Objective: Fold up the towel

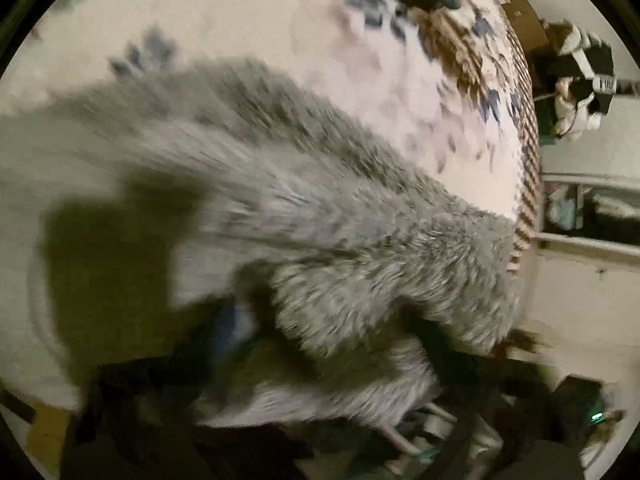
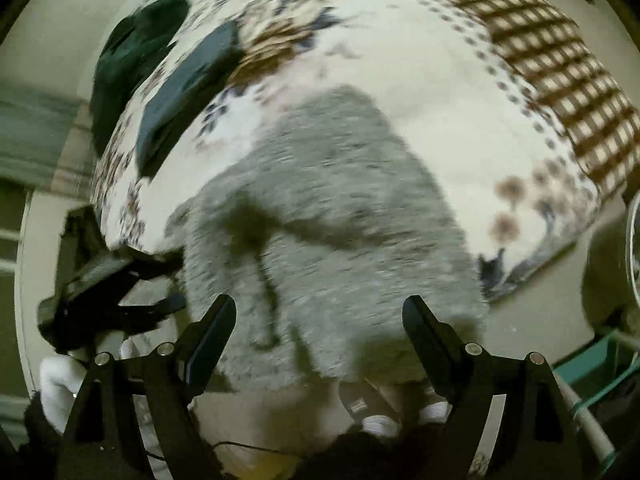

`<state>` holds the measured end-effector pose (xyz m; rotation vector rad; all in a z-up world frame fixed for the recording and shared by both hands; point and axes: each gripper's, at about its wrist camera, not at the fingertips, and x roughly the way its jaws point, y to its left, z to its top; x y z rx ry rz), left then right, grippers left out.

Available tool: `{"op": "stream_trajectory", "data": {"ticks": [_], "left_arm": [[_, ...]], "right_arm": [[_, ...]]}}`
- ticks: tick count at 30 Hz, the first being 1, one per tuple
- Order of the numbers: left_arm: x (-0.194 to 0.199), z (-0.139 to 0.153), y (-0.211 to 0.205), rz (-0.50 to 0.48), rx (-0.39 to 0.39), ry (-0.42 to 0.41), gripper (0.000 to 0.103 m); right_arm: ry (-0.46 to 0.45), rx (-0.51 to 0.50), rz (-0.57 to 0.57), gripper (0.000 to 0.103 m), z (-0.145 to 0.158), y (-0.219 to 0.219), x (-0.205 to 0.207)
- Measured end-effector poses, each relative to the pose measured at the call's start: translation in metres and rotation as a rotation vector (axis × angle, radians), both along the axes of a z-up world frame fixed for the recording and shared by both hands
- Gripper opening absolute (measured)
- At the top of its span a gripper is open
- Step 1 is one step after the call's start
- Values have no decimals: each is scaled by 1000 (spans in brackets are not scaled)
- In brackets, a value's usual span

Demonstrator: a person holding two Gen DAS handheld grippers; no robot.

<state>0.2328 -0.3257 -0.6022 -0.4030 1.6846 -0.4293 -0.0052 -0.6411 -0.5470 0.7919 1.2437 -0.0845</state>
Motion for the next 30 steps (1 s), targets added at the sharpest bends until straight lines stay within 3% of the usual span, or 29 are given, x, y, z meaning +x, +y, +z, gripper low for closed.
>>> {"op": "stream_trajectory", "data": {"ticks": [1, 5, 10, 16, 20, 21, 23, 24, 25, 26, 27, 28, 30], "left_arm": [[1, -2, -1, 2, -23, 27, 4], [20, 36, 22, 37, 14, -121, 4], [53, 44, 69, 147, 14, -128, 7], [38, 49, 77, 196, -203, -29, 12], [13, 71, 79, 194, -238, -75, 53], [6, 75, 81, 195, -221, -88, 58], [-5, 77, 83, 185, -187, -102, 58], [-11, 78, 84, 177, -156, -113, 58], [-16, 77, 83, 161, -126, -128, 58], [-21, 75, 81, 137, -96, -140, 58], [-25, 71, 76, 111, -67, -146, 58], [-29, 69, 74, 94, -56, -142, 58], [-33, 61, 72, 96, -63, -115, 58]], "right_arm": [[7, -1, -12, 87, -3, -4, -2], [20, 14, -35, 87, -4, -20, -4], [39, 117, -50, 87, -18, -7, 6], [103, 144, -19, 87, -23, 17, 20], [184, 342, -119, 87, -45, 27, 6], [211, 392, -162, 87, -54, 29, 0], [221, 475, -283, 84, -73, 31, -12], [210, 487, -332, 80, -78, 30, -15], [201, 483, -367, 60, -82, 30, -16], [197, 477, -384, 29, -85, 30, -16], [202, 463, -401, 15, -87, 31, -16], [202, 425, -424, 7, -85, 31, -17], [193, 320, -392, 6, -68, 31, -18]]}}
